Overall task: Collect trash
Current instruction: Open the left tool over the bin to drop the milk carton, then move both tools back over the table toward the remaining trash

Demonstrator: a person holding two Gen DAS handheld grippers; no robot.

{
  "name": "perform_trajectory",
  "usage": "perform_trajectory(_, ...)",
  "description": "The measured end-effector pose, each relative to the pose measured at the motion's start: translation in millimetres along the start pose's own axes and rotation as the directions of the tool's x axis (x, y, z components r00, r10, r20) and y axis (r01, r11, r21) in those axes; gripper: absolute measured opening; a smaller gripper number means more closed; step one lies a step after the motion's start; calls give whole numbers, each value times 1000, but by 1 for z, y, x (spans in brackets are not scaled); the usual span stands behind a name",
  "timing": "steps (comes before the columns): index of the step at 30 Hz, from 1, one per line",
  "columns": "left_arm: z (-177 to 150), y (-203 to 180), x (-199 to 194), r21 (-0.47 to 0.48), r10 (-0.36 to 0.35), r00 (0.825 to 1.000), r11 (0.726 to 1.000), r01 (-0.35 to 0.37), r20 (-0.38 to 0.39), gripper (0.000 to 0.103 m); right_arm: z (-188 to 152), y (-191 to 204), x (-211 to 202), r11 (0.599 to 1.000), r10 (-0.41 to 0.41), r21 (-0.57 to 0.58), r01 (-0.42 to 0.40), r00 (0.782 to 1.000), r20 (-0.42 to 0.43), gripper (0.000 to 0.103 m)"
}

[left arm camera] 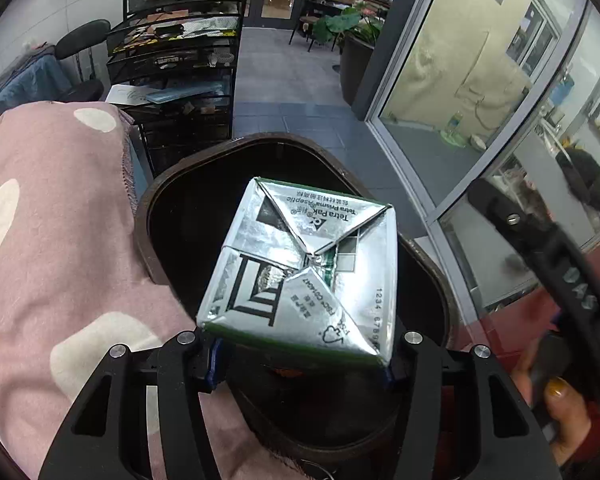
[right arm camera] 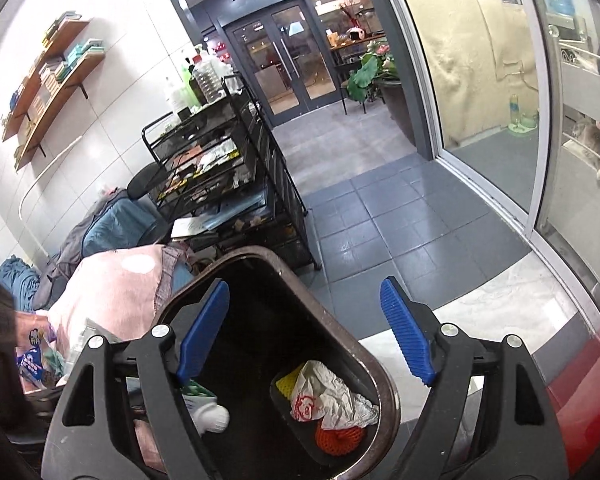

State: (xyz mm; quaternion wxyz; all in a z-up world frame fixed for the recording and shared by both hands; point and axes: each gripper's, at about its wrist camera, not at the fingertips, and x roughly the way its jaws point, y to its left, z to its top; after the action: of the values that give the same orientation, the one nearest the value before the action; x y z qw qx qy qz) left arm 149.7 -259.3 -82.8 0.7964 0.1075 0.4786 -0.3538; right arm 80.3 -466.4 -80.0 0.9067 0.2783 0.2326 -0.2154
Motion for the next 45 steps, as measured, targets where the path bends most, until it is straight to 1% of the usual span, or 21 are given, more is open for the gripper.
perform_trajectory(6, 3, -9, 17, 48, 40, 998, 998, -37, -50, 55, 4, -1, -7, 1000, 4, 6, -4, 1000, 10, 79)
perform_trajectory(9, 2, -13, 22, 73, 67, 995, 995, -61, -71, 56, 6, 0, -7, 1000, 9, 11, -9, 1000, 12, 83)
perform_trajectory(10, 1, -14, 23, 80, 74, 995, 994, -68, -73, 62, 5, 0, -7, 1000, 11, 10, -11, 1000, 14, 85)
perform_trajectory(11, 1, -14, 23, 84, 81, 994, 994, -74, -76, 74, 6, 1, -8, 1000, 11, 8, -12, 1000, 15, 86)
perform_trajectory(12, 2, -15, 23, 85, 84, 994, 993, -77, -74, 79, 6, 1, -8, 1000, 14, 7, -14, 1000, 16, 87)
perform_trajectory(13, 2, -15, 22, 85, 86, 994, 993, -81, -66, 85, 6, 2, -8, 1000, 16, 7, -16, 1000, 16, 87)
perform_trajectory(14, 2, -14, 20, 85, 88, 994, 993, -83, -58, 88, 7, 2, -9, 1000, 20, 6, -20, 1000, 17, 88)
perform_trajectory(16, 3, -13, 17, 80, 90, 994, 993, -86, -54, 91, 8, 2, -10, 1000, 22, 1, -22, 1000, 21, 90)
perform_trajectory(21, 1, -8, 3, 72, 116, 993, 991, -114, -24, 91, 8, 5, -12, 999, 35, -9, -34, 999, 29, 91)
perform_trajectory(24, -3, -7, -15, 72, 124, 992, 989, -125, 22, 92, 6, 8, -10, 999, 47, -20, -46, 999, 23, 91)
perform_trajectory(27, -9, -4, -36, 71, 141, 987, 987, -147, 83, 94, 4, 14, -10, 997, 64, -35, -64, 998, 14, 92)
perform_trajectory(33, -25, 6, -74, 42, 173, 967, 982, -184, 188, 95, -2, 30, -8, 992, 103, -72, -103, 995, -2, 92)
perform_trajectory(38, -39, 23, -100, -14, 219, 939, 975, -223, 265, 96, -10, 50, -4, 984, 135, -109, -138, 990, -34, 92)
perform_trajectory(41, -46, 35, -111, -51, 245, 925, 969, -241, 291, 96, -17, 66, -4, 977, 156, -136, -163, 986, -57, 92)
perform_trajectory(45, -55, 52, -123, -97, 296, 902, 955, -280, 313, 96, -26, 85, -2, 965, 189, -167, -202, 978, -89, 92)
